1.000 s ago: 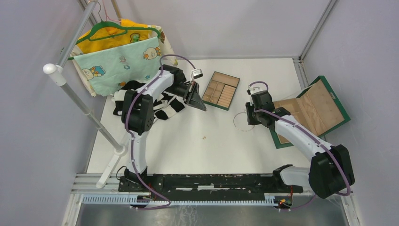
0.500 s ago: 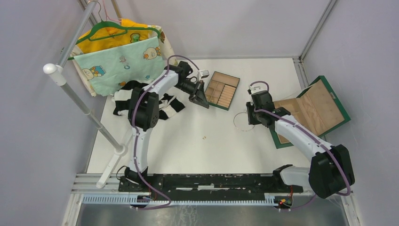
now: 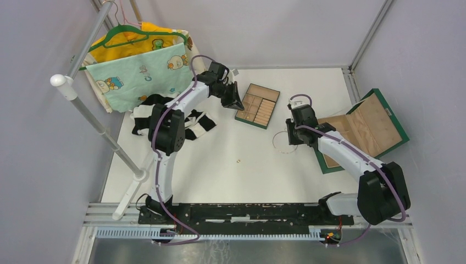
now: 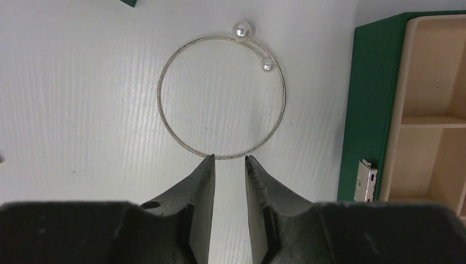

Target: Organize the mixed jewelry

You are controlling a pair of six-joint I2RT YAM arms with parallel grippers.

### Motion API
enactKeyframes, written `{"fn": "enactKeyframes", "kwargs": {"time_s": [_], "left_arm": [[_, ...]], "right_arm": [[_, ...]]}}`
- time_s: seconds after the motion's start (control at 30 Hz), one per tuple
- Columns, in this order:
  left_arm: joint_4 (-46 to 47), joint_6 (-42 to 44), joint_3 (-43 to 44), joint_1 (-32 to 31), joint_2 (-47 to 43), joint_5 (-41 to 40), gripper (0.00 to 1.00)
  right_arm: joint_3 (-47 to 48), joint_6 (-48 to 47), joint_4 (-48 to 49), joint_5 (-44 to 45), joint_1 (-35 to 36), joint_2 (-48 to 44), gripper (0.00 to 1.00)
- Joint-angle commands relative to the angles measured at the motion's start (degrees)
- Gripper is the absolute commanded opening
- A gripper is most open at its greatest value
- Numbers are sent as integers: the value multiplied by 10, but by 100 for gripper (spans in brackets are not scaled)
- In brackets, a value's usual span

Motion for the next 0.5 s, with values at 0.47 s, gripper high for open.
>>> {"fn": "enactKeyframes", "kwargs": {"time_s": [0.47], "left_arm": [[34,-31,56,-27,61,-160,2]], "right_arm": [[9,16,42,32,0,0,32]]}}
